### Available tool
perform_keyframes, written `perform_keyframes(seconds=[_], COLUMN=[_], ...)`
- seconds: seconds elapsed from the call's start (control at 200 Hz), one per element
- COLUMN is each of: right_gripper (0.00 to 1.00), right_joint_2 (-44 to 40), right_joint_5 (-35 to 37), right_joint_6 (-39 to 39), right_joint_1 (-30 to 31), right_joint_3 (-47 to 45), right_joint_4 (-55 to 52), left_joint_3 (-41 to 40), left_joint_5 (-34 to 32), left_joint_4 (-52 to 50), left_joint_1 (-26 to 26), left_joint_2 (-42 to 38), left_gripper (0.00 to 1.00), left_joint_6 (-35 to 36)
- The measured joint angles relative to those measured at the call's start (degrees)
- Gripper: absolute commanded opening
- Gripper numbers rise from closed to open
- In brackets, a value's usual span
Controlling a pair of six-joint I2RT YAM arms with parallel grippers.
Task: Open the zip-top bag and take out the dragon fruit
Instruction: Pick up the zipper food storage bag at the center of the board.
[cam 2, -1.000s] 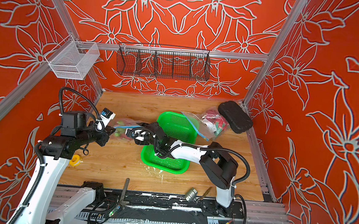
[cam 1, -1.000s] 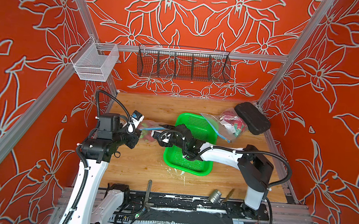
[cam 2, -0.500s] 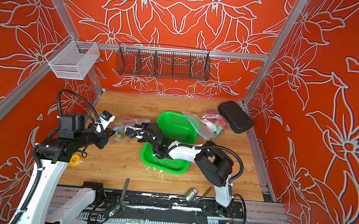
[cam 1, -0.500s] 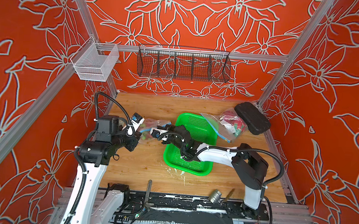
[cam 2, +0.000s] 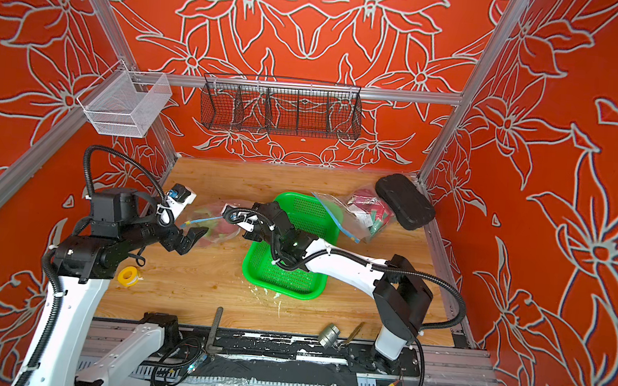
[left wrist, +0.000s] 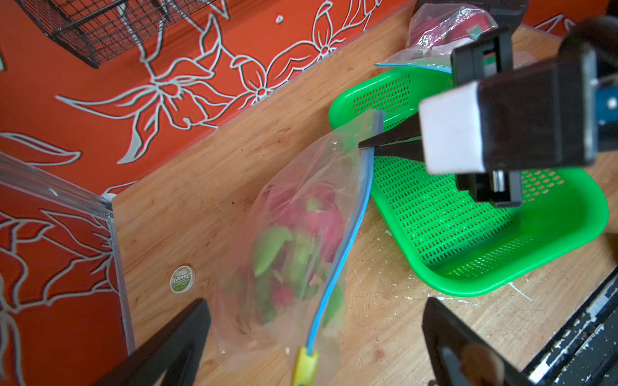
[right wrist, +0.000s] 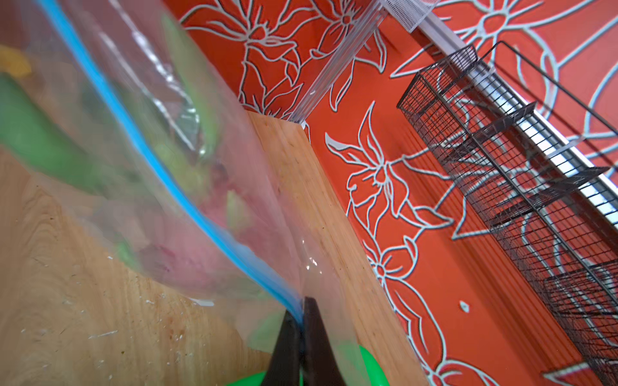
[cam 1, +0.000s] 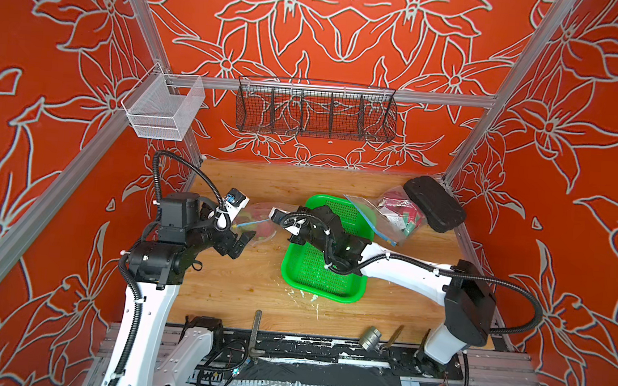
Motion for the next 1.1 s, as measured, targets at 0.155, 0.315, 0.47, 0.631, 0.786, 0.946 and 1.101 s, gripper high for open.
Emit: perform_keyframes(seconds=[0.155,0.315,0.47,0.631,0.786,0.946,1.101], right_gripper=[0.0,0.0,0.0,0.0,0.0,0.0,0.0], right_joint_2=[-2.2,-3.5,-3.6,-4.6,-6.7,-8.1,-8.5], right_joint_5=[-0.3,-0.2,-0.3,-0.4,-0.9,-1.2,-1.2], right_joint_6=[4.2,7.1,8.8,10.2,11.3,12.0,12.8], right_joint_1=[-0.6,-1.1,-1.2,-1.2,-1.2,-1.3,-1.6], right_joint_3=[0.9,1.0,1.0,0.5,-0.5,-1.7,-3.3], right_joint_4=[-6.2,-9.9,-11.2,-11.6,-11.6,-11.4,-10.6], left_joint_3=[-3.1,-4.6,-4.5,-3.9,-1.7,-0.1,-0.7], left_joint_5=[-0.2,0.2,1.4,3.4,7.5,11.1,11.8], left_joint_4=[-0.9,-4.8,-6.4,-6.4,-6.5,-6.1,-5.2], left_joint_1=[0.2,0.4,0.5,1.6,2.6,2.6,2.6], left_joint_2=[-2.4,-4.0,-4.2,-2.2,1.4,4.1,4.0], left_gripper=[0.95,0.93,0.75,0.64,0.49,0.31,0.0], left_joint_6=[6.2,13.0,16.7,19.8,21.8,22.0,22.4])
